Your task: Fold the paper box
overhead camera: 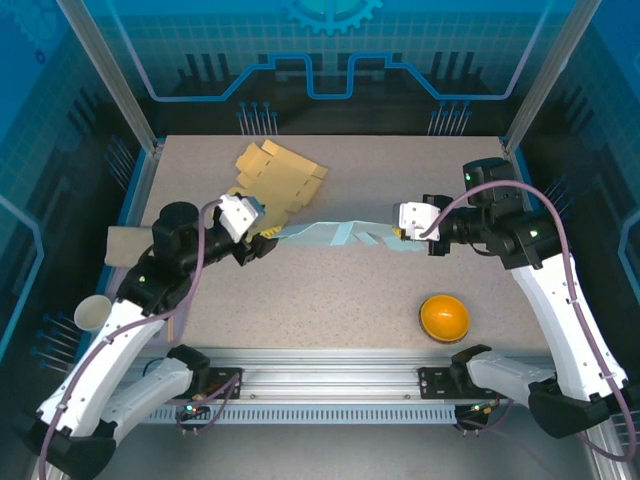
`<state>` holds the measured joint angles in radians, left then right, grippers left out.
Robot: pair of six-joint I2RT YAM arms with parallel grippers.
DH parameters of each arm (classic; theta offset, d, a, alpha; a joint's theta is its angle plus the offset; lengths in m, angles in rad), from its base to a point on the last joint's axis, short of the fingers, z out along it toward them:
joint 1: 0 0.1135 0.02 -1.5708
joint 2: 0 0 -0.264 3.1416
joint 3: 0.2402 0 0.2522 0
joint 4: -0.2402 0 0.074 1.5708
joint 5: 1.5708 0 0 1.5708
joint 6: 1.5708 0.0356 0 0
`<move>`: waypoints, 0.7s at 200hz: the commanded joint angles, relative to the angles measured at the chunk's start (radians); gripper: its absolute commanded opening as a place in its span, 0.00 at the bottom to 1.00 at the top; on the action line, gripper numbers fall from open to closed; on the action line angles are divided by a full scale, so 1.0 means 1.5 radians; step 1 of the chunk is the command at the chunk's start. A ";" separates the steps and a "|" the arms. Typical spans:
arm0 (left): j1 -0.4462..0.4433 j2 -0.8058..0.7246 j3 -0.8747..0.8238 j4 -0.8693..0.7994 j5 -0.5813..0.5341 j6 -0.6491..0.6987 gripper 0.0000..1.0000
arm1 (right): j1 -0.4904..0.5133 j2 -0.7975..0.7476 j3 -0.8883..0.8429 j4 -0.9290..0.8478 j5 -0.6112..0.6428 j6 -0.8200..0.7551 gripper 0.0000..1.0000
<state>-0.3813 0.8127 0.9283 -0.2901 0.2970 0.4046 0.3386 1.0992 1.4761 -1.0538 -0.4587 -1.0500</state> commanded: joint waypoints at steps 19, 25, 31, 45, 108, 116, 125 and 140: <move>0.004 0.001 0.025 -0.050 0.120 0.014 0.60 | -0.005 0.011 0.019 -0.015 -0.061 -0.009 0.00; 0.004 0.002 0.023 -0.049 0.134 0.009 0.60 | -0.005 0.013 0.023 -0.015 -0.061 -0.008 0.00; 0.004 0.003 0.021 -0.042 0.142 0.004 0.60 | -0.005 0.015 0.024 -0.016 -0.062 -0.007 0.00; 0.003 0.007 0.018 -0.031 0.155 -0.007 0.60 | -0.005 0.016 0.028 -0.017 -0.063 -0.004 0.00; -0.032 0.029 0.006 0.014 0.183 -0.047 0.60 | -0.004 0.026 0.034 -0.017 -0.081 0.013 0.00; -0.044 0.031 0.002 0.017 0.181 -0.048 0.61 | -0.003 0.028 0.034 -0.017 -0.083 0.015 0.00; -0.055 0.034 -0.002 0.020 0.174 -0.048 0.61 | -0.002 0.030 0.036 -0.018 -0.086 0.016 0.00; -0.065 0.039 -0.009 0.029 0.158 -0.048 0.62 | 0.000 0.032 0.037 -0.024 -0.095 0.013 0.00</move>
<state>-0.4461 0.8597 0.9329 -0.3073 0.5175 0.3565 0.3382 1.1358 1.5009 -1.0649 -0.5377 -1.0428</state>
